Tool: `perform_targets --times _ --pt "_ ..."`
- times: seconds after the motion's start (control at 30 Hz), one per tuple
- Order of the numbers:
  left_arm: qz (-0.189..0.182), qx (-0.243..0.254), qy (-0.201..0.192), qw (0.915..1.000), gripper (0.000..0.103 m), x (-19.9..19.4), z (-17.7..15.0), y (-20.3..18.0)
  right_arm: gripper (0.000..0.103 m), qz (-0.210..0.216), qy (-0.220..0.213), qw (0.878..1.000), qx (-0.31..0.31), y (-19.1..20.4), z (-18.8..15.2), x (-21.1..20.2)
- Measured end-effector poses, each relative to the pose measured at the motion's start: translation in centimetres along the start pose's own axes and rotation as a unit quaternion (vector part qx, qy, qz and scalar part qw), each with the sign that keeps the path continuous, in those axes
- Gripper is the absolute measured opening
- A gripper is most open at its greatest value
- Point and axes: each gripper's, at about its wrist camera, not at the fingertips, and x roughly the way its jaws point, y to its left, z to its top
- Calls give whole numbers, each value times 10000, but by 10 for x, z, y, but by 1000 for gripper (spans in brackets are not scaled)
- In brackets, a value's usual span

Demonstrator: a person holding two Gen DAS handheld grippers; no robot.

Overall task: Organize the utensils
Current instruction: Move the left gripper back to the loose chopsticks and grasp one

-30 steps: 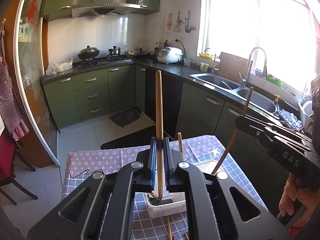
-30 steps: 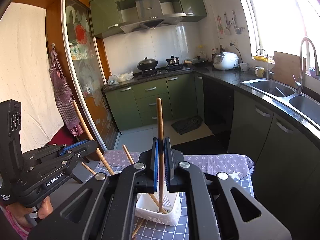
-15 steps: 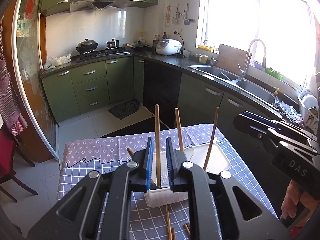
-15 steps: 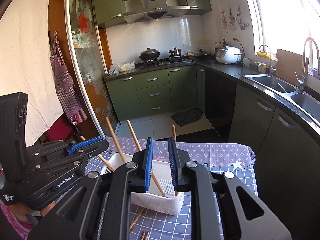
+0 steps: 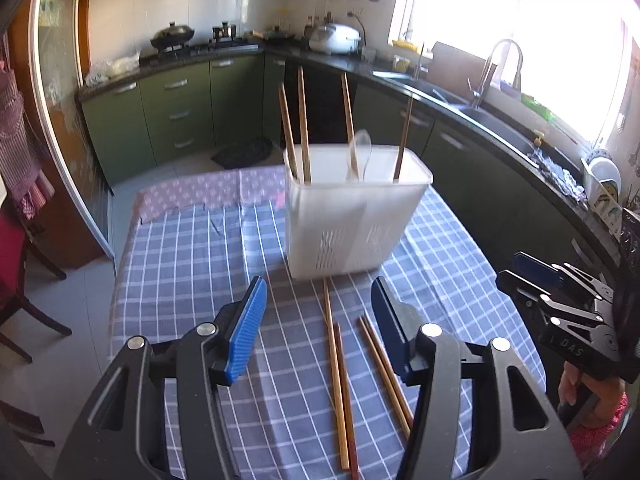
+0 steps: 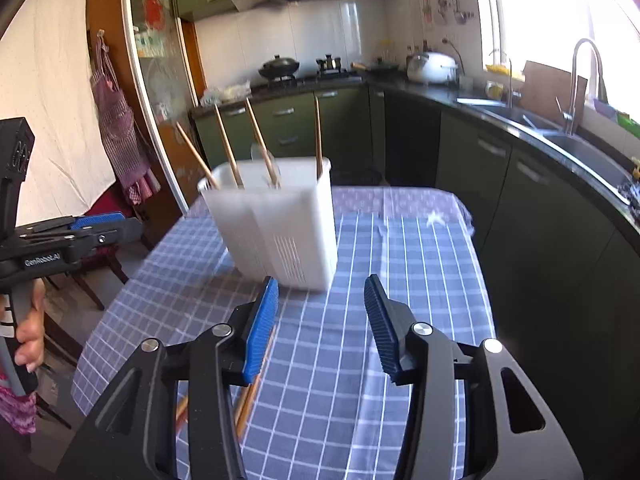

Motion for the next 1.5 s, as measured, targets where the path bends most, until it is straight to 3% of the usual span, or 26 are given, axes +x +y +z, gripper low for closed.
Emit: perform_targets --times 0.03,0.2,0.47,0.53,1.37,1.5 --pt "-71 -6 221 9997 44 9 -8 0 46 -48 130 9999 21 -2 -10 7" --pt "-400 -219 1193 9918 35 56 -39 4 46 -22 505 9982 332 -16 -40 31" --pt "-318 -341 1747 9835 34 111 -42 5 47 5 602 9973 413 -21 -48 40" --pt "-262 -392 1827 9820 29 120 -41 7 47 15 609 9972 445 -22 -47 41" --pt "171 42 1953 9806 18 177 -12 -23 48 136 602 9962 610 -30 -45 41" --pt "257 129 1947 9804 10 181 -10 -27 48 172 621 9960 616 -30 -46 42"
